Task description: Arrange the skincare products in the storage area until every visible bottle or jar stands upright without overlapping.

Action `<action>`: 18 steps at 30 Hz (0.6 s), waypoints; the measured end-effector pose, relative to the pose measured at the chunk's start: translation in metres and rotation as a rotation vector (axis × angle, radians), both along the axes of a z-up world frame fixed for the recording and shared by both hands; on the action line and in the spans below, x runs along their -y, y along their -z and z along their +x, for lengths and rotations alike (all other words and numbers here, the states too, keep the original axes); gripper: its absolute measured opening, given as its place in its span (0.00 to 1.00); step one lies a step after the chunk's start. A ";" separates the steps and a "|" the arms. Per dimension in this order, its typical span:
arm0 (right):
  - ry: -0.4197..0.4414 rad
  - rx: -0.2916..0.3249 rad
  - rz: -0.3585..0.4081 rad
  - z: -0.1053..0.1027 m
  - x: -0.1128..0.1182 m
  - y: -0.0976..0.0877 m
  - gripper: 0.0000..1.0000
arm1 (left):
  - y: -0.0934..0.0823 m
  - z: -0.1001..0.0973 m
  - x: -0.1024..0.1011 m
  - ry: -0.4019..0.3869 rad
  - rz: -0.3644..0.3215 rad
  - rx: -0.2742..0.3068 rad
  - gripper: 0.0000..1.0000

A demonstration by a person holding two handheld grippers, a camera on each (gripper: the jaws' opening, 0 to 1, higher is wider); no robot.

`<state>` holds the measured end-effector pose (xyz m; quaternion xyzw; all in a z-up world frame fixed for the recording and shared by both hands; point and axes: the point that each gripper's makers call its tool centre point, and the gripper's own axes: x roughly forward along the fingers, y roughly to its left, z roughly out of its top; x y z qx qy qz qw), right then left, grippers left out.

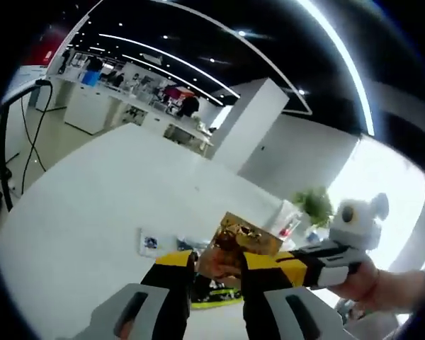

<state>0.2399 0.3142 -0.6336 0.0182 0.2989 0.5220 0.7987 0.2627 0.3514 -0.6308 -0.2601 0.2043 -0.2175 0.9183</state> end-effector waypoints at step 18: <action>0.076 -0.020 -0.034 0.001 0.008 0.013 0.02 | 0.002 -0.009 -0.003 -0.027 -0.039 -0.055 0.01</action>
